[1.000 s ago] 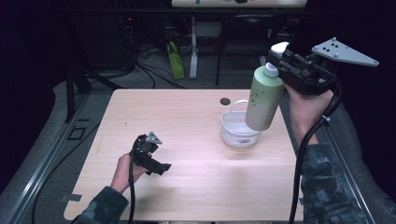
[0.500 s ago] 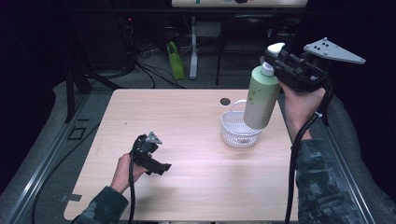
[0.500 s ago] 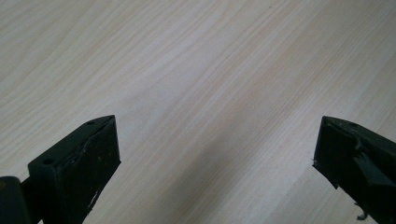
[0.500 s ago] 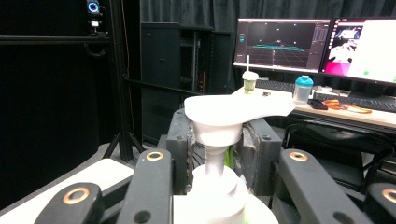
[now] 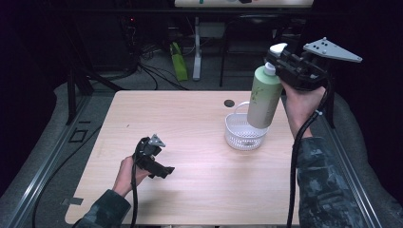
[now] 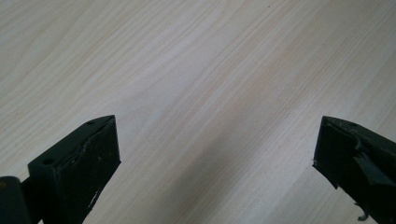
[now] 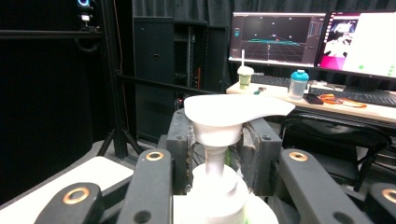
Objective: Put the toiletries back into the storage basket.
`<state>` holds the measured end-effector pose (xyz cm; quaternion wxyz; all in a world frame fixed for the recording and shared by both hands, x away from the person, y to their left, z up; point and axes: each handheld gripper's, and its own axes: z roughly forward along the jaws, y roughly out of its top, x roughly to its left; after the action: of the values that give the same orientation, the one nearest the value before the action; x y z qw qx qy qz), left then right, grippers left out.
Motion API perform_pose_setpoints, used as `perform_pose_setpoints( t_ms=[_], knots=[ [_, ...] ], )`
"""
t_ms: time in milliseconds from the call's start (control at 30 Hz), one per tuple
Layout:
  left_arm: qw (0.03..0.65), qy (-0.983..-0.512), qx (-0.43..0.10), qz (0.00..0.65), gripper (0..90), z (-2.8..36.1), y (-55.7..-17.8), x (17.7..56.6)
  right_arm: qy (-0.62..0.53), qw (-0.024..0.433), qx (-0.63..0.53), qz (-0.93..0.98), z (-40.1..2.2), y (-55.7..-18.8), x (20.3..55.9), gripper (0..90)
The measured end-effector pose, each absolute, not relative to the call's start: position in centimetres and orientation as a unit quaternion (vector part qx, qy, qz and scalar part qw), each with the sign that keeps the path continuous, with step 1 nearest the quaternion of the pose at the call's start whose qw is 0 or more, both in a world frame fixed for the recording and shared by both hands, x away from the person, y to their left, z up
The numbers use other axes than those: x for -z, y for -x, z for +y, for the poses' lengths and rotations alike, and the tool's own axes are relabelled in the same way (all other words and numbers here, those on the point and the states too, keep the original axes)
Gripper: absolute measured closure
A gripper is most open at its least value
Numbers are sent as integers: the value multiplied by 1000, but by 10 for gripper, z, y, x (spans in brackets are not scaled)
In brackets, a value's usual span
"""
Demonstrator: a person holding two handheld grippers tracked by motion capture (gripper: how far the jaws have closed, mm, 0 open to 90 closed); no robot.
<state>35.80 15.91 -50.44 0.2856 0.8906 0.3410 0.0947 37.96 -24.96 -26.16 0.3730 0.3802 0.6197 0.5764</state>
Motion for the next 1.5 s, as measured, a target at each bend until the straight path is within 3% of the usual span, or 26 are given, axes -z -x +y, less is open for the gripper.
perform_pose_setpoints(
  t_ms=[1500],
  knots=[
    [286,-891,-93,339,2,158,-358,505,-414,364,-557,621,-241,-415,292,675]
  ],
)
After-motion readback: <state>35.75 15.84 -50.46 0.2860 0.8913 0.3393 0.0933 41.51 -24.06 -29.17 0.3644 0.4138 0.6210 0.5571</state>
